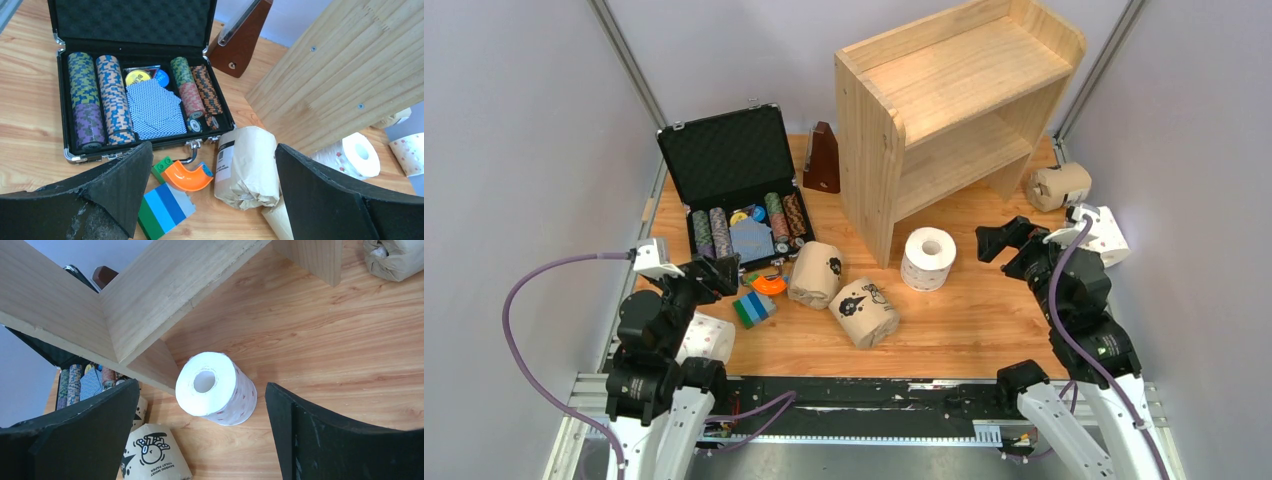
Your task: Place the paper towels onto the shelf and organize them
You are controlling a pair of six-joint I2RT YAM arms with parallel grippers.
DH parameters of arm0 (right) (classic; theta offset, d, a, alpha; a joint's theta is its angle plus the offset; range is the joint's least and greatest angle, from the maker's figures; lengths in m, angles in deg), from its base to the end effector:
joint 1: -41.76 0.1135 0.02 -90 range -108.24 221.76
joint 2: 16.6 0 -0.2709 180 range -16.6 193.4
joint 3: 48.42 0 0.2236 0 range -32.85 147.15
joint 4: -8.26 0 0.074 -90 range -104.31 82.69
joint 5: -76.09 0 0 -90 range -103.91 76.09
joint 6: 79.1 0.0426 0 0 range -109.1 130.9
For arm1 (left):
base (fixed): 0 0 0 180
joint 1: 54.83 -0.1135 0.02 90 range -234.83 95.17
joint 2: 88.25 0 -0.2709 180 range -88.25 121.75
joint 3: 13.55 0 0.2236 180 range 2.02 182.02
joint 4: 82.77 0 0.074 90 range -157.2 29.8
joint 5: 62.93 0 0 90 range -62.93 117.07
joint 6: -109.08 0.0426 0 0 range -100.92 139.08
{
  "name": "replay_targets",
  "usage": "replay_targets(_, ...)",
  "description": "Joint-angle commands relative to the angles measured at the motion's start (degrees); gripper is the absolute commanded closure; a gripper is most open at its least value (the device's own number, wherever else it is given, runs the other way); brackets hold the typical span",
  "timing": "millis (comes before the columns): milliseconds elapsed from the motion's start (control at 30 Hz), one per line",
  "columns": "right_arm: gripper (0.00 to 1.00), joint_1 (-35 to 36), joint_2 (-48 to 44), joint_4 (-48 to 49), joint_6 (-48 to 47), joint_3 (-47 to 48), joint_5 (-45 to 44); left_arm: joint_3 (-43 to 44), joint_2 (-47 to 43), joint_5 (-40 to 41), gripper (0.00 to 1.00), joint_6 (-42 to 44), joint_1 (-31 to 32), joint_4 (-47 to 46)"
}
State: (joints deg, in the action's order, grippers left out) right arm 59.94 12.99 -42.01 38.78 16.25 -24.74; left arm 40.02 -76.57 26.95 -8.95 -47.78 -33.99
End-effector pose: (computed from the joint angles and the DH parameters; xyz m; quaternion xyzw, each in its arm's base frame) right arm 0.0778 0.0171 0.3454 0.1240 0.7831 0.1676 0.5859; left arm 0.0366 -0.0046 0.3037 -0.1356 0.7359 -0.2007 0.6323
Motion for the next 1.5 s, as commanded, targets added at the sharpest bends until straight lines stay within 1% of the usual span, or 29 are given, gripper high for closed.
replay_targets(0, 0.00, -0.2, 1.2, 0.0, 1.8, -0.2, 1.9, 1.5, 1.2, 0.7, 0.00, 1.7, 0.1, -0.9)
replay_targets(200, 0.00, -0.2, 5.7, -2.3, 3.8, -0.3, 5.6, 2.6, 1.7, 2.0, 0.00, 2.7, 0.1, -0.2)
replay_targets(300, 0.00, -0.2, 10.7, -4.5, 4.9, 0.2, 7.2, 3.0, 2.0, 2.4, 0.00, 3.0, 0.1, 0.2)
replay_targets(433, 0.00, -0.2, 19.4, -8.2, 6.0, 2.3, 9.9, 3.3, 2.9, 2.7, 0.00, 3.1, 0.1, 1.6)
replay_targets(567, 0.00, -0.3, 27.2, -12.1, 10.7, 7.1, 9.9, 3.9, 4.1, 2.5, 0.00, 2.5, 0.1, 3.9)
replay_targets(600, 0.00, -0.3, 28.7, -12.3, 10.4, 8.4, 12.2, 3.9, 4.3, 2.2, 0.00, 2.5, 0.1, 4.1)
replay_targets(700, 0.00, -0.3, 32.3, -12.3, 10.2, 10.2, 13.5, 3.9, 4.2, 1.8, 0.00, 2.5, 0.1, 5.3)
replay_targets(800, 0.00, -0.3, 36.4, -11.8, 7.7, 10.3, 16.7, 4.1, 4.3, 1.6, 0.00, 2.5, 0.1, 5.8)
replay_targets(900, 0.00, -0.4, 39.2, -11.7, 9.1, 10.3, 15.2, 3.9, 4.3, 1.6, 0.00, 2.8, 0.1, 5.8)
replay_targets(1100, 0.00, -0.4, 43.8, -11.6, 12.1, 12.6, 9.3, 2.9, 4.4, 1.1, 0.00, 2.5, 0.1, 4.9)
replay_targets(1133, 0.02, -0.4, 44.4, -11.7, 12.7, 13.2, 8.3, 2.9, 4.5, 1.0, 0.00, 2.5, 0.1, 4.8)
replay_targets(1300, 0.18, -0.5, 46.8, -11.2, 16.0, 14.3, 5.0, 3.0, 4.2, 1.4, 0.00, 2.5, 0.1, 5.1)
replay_targets(1467, 0.31, -0.7, 48.8, -10.3, 18.2, 14.7, 4.2, 3.4, 3.9, 1.4, 0.00, 2.7, 0.1, 5.6)
